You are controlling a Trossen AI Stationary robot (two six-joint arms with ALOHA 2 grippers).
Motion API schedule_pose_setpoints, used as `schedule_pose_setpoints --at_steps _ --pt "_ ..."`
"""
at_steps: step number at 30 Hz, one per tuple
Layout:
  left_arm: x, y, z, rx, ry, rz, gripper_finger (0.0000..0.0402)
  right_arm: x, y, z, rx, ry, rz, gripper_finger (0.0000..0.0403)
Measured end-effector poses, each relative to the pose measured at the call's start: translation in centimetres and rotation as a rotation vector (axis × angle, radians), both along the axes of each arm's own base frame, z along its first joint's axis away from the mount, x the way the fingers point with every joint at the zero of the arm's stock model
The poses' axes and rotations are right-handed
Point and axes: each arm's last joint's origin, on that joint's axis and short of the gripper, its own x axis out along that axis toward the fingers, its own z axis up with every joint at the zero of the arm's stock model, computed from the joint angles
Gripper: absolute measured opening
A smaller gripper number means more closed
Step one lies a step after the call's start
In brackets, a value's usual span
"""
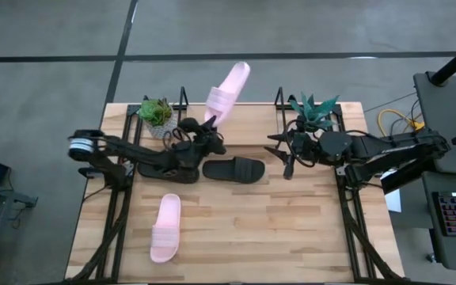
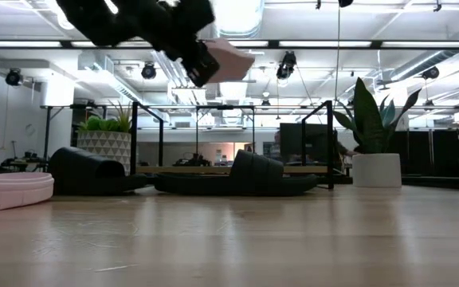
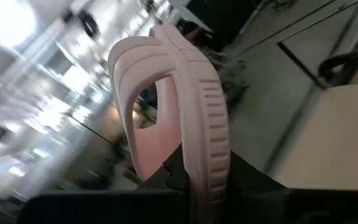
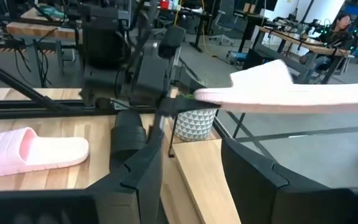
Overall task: Pick and place slides into the shelf
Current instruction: Put the top pink slides on the shelf
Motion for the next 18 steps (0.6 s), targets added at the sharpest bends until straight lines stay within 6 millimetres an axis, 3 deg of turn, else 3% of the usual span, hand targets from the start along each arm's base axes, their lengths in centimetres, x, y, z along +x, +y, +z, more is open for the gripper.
schedule_pose_setpoints --at_steps 4,9,18 --pt "-2.2 0.1 -0.4 -0.163 -0.098 0.057 0.0015 0.0 0.0 0.0 -0.001 0.002 0.000 0.0154" --pt "-3.9 0.1 -1.9 -0.207 -0.095 0.209 0.0015 0.0 0.0 -0.1 -0.001 0.004 0.000 0.0148" --pt "-1.9 0.1 -5.5 -0.177 0.015 0.260 0.0015 0.3 0.0 -0.4 0.007 0.013 -0.004 0.0148"
